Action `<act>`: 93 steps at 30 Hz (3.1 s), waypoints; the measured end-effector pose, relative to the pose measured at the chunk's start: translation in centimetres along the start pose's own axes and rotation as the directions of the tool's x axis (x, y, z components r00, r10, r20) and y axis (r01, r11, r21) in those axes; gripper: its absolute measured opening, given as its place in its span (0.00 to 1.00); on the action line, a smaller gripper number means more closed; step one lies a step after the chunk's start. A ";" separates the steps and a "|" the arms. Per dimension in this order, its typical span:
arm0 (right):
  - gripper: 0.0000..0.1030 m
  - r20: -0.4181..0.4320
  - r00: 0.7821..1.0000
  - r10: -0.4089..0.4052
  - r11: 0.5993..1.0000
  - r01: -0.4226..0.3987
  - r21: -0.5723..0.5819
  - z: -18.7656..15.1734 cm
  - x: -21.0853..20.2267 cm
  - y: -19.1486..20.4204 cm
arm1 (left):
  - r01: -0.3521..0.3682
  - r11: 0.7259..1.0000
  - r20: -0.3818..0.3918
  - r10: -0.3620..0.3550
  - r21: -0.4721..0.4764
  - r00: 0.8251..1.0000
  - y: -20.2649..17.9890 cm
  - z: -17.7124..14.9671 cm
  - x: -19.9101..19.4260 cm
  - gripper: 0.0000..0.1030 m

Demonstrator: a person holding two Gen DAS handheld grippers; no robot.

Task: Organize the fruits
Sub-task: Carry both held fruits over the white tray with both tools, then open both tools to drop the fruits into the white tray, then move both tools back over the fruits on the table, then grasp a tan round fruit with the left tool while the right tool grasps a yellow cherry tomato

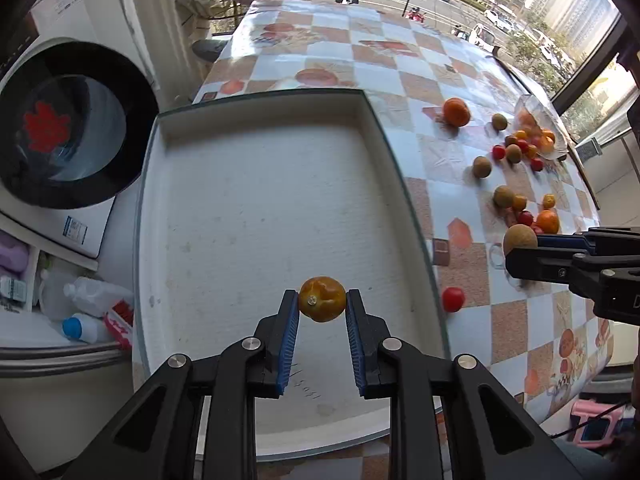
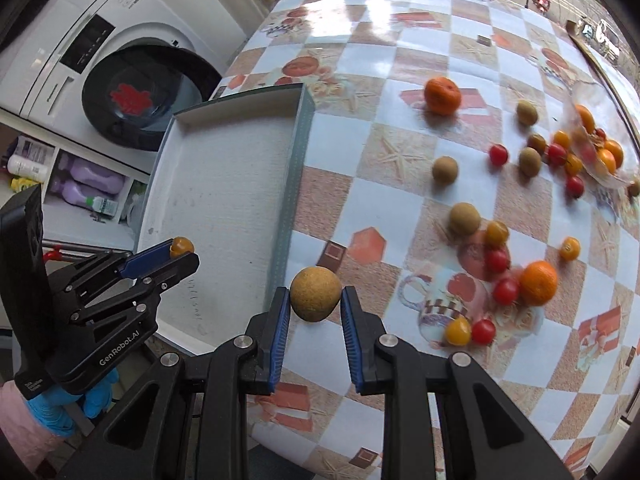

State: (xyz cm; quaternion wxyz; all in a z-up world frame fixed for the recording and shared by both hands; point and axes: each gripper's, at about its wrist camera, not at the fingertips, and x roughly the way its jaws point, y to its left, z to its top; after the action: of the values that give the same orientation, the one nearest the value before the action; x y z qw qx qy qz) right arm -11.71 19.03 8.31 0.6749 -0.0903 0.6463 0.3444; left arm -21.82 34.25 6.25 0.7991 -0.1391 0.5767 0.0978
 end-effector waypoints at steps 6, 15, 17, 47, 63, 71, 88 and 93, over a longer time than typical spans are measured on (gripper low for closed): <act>0.27 -0.069 0.997 0.021 0.997 -0.026 -0.066 2.3 3.7 4.1 | -0.071 0.995 -0.048 0.067 -0.075 0.997 3.5 -1.8 1.7 0.25; 0.27 -0.155 0.988 -0.007 0.996 -0.007 -0.091 4.0 8.9 6.8 | -0.114 0.989 -0.075 0.107 -0.094 0.991 4.4 -2.9 3.2 0.25; 0.28 -0.168 0.986 -0.018 0.996 0.003 -0.093 4.3 9.7 7.1 | -0.123 0.989 -0.076 0.117 -0.082 0.990 4.3 -2.8 3.3 0.25; 0.82 -0.028 0.995 -0.094 0.977 0.098 0.189 0.1 0.0 -4.0 | -0.067 0.985 -0.003 0.069 0.157 0.998 -5.8 2.7 0.0 0.82; 0.82 0.006 0.978 -0.207 0.847 0.176 0.501 -2.4 -4.5 -19.5 | 0.010 0.987 -0.070 0.001 0.162 0.998 -16.0 11.1 6.4 0.82; 0.73 -0.017 0.979 -0.203 0.815 0.179 0.551 -0.6 -2.2 -23.3 | -0.011 0.990 -0.108 0.027 0.143 0.994 -17.2 12.9 10.5 0.82; 0.26 -0.061 0.966 -0.251 0.863 0.252 0.438 2.4 1.1 -20.7 | -0.024 0.977 -0.094 0.044 0.212 0.995 -20.2 12.6 12.3 0.51; 0.21 -0.043 0.975 -0.219 0.857 0.213 0.469 1.8 0.9 -20.8 | 0.054 0.977 -0.105 -0.032 0.208 0.994 -20.4 12.8 11.5 0.24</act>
State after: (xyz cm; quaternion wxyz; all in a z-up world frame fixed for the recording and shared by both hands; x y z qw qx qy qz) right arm 1.76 4.83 1.01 0.7148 0.0064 0.6921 0.0999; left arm -0.32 19.30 1.38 0.7809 -0.0710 0.6205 0.0118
